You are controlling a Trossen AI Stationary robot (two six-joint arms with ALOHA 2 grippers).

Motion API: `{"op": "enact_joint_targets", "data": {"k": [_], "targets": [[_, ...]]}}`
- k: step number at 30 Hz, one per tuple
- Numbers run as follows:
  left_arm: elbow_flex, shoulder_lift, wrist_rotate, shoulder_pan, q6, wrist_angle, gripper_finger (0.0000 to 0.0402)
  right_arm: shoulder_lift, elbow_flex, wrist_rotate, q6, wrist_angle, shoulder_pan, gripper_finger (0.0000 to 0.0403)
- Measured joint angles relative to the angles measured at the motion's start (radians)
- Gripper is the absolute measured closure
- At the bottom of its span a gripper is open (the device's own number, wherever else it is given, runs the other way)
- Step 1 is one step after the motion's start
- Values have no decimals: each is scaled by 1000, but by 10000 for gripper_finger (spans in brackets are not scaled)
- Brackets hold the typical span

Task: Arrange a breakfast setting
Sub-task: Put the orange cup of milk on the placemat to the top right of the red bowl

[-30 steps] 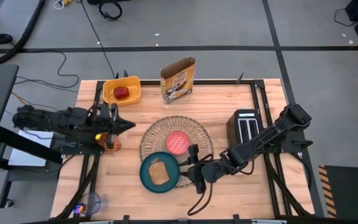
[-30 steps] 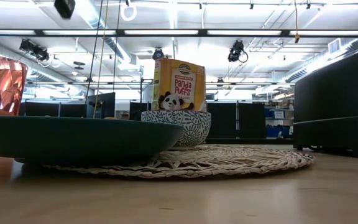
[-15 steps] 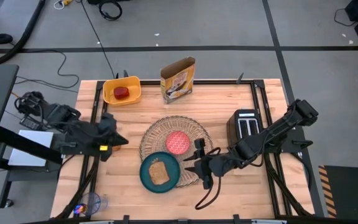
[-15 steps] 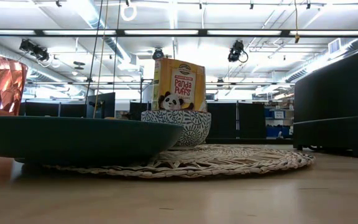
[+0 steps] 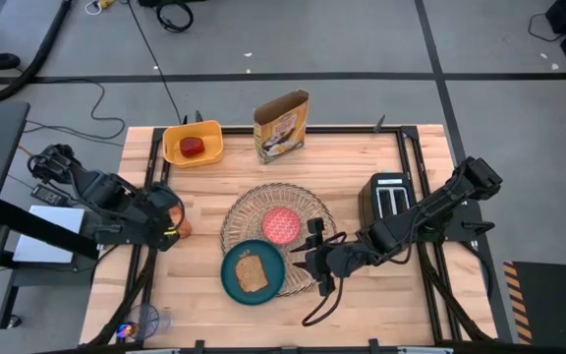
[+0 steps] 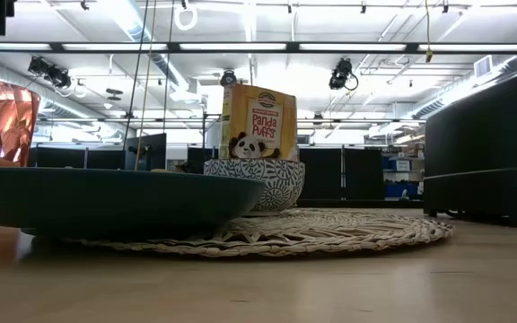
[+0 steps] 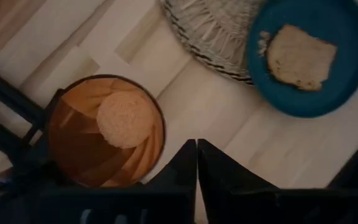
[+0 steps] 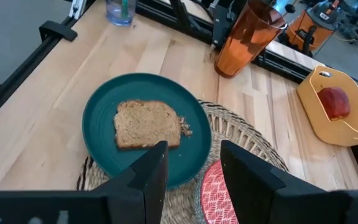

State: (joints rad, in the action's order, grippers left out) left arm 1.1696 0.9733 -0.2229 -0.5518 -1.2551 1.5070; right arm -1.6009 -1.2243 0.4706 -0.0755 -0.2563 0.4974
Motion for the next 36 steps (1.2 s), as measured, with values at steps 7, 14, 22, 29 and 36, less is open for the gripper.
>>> {"op": "enact_joint_targets", "data": {"k": [7, 14, 22, 29, 36], "targets": [[-56, 2, 1, 7, -63, 1, 301, 0, 2, 0, 5, 1, -1, 247], [-146, 2, 41, 59, -45, -72, 226, 0, 3, -21, 20, -2, -1, 247], [-150, 3, 45, 128, 38, -72, 196, 0, 3, -22, 17, -3, -9, 247], [-226, 9, 90, 218, 125, -106, 208, 0, 3, -27, 17, -4, -11, 247], [-274, 9, 131, 287, 168, -114, 220, 0, 3, -27, 16, -4, -13, 247]]}}
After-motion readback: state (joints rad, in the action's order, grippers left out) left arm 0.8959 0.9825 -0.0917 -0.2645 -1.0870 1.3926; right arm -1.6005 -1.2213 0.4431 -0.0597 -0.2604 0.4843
